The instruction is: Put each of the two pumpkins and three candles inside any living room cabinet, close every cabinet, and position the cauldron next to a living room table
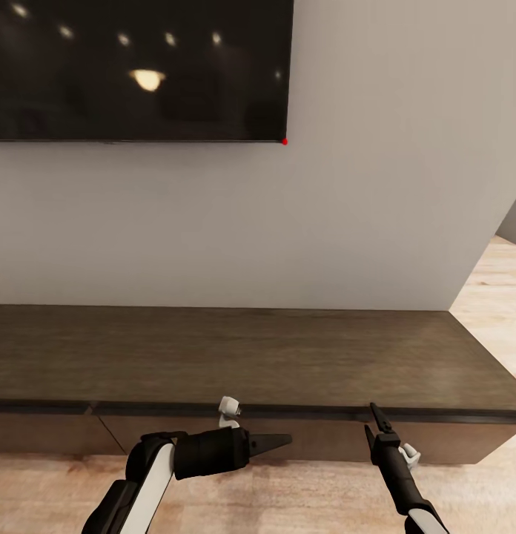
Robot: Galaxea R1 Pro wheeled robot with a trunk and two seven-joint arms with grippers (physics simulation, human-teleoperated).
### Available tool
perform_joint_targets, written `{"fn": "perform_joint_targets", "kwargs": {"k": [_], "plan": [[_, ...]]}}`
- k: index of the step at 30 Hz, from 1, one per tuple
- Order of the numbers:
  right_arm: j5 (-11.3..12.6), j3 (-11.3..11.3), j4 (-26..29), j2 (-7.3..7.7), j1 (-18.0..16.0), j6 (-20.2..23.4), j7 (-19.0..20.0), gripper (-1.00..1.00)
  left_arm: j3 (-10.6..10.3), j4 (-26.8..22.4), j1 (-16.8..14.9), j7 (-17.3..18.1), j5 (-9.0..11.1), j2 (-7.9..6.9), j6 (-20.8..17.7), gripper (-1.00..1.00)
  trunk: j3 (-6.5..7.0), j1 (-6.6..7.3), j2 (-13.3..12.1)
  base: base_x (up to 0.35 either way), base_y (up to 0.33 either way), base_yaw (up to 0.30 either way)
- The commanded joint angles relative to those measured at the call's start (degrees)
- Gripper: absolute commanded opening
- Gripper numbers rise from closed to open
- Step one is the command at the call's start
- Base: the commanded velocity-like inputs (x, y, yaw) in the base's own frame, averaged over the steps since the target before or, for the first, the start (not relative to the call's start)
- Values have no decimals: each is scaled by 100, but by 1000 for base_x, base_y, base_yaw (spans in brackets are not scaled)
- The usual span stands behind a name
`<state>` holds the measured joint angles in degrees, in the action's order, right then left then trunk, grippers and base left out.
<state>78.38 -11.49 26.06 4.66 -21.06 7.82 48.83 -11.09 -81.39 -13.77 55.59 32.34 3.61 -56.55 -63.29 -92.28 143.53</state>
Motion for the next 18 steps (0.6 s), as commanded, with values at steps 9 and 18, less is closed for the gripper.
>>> {"fn": "perform_joint_targets", "kwargs": {"k": [9,18], "plan": [[63,-2,-38,0,-75,115,15,-100,2,0,-3,13,6,2,-23,100,-5,1,2,-2,0,0],[66,-2,-48,0,-91,208,13,-100,2,0,-3,13,10,0,-23,100,-5,1,2,-26,0,0]]}}
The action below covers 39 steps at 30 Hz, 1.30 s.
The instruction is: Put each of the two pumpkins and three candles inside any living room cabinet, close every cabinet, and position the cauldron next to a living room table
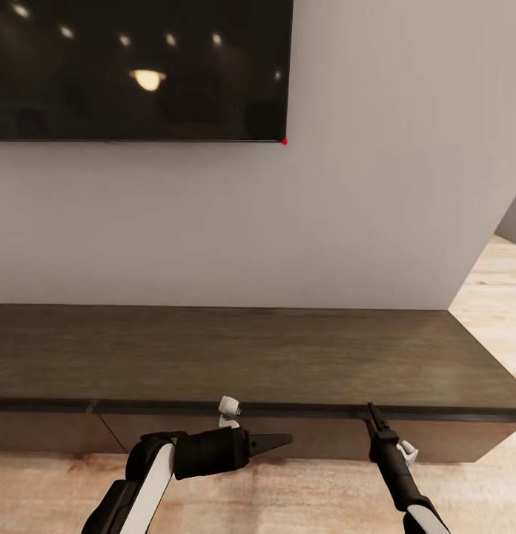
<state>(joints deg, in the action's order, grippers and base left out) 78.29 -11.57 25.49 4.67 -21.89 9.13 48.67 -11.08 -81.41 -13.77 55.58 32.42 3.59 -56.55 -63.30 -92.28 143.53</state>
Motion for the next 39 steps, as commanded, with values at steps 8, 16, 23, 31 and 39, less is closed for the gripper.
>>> {"fn": "perform_joint_targets", "kwargs": {"k": [8,16,23,31,39], "plan": [[80,5,9,-1,-9,80,29,-100,1,2,-3,14,0,5,-22,100,-3,2,2,-23,0,0],[80,5,9,-1,-9,80,29,-100,-4,2,-3,14,1,9,-22,100,-3,2,2,-20,0,0],[74,5,9,-1,-9,80,29,-100,-3,2,-3,14,1,10,-22,100,-3,2,2,-150,0,0],[79,5,9,-1,-9,80,29,-100,-5,2,-3,14,-1,10,-22,100,-3,2,2,-14,0,0],[79,5,9,-1,-9,80,29,-100,-5,2,-3,14,0,10,-22,100,-3,2,2,0,0,0]]}}
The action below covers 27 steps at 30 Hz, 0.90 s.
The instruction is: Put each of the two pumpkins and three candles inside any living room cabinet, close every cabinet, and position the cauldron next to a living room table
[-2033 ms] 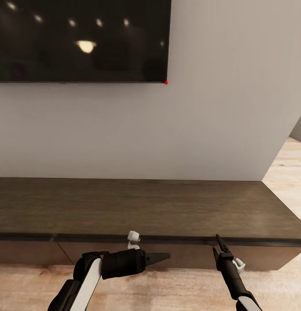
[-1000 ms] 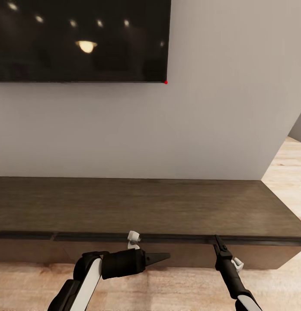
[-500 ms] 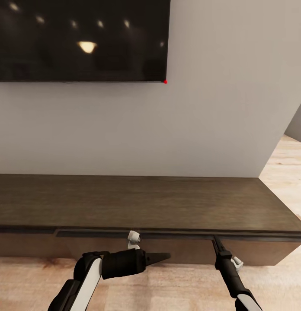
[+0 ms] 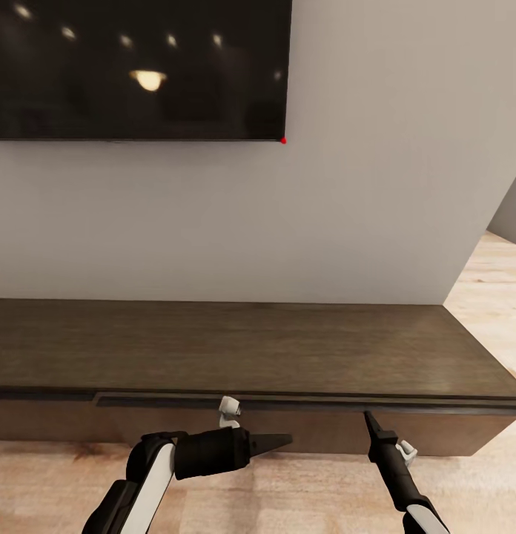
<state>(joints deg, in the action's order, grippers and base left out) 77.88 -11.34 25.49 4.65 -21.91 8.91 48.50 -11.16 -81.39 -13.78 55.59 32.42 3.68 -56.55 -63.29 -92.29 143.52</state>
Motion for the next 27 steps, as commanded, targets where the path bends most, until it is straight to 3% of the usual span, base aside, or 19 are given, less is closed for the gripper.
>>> {"fn": "perform_joint_targets", "kwargs": {"k": [1,27], "plan": [[121,-17,9,0,-7,102,45,-100,1,0,-2,13,1,1,-23,100,-4,2,2,0,0,0],[122,-17,9,9,-7,94,46,-100,1,0,-2,13,1,1,-23,100,-4,2,2,-33,0,0]]}}
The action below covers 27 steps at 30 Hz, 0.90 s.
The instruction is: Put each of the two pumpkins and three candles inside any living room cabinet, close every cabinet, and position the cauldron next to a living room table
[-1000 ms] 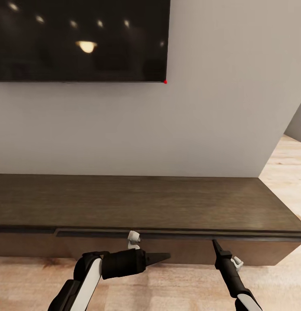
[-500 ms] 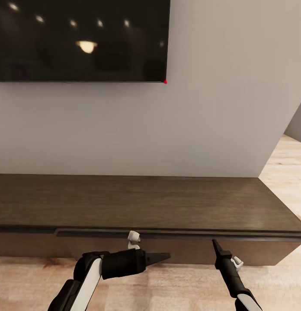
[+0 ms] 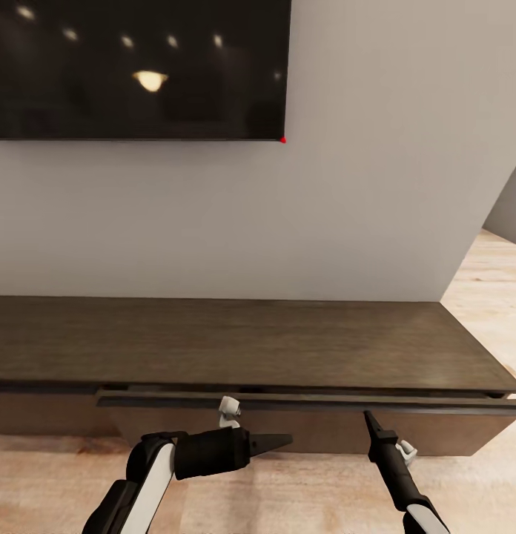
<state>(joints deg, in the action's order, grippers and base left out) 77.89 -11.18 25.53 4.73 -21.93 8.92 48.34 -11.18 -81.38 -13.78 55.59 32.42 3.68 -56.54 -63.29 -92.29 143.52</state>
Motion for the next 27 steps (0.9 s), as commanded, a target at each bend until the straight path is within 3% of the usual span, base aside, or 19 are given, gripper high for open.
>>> {"fn": "perform_joint_targets", "kwargs": {"k": [1,27], "plan": [[121,-33,5,2,-5,92,61,-100,2,-1,-2,13,1,1,-23,100,-4,2,2,-84,0,0],[121,-33,5,2,-5,92,67,-100,2,-1,-2,13,1,1,-23,100,-4,2,2,-209,0,0]]}}
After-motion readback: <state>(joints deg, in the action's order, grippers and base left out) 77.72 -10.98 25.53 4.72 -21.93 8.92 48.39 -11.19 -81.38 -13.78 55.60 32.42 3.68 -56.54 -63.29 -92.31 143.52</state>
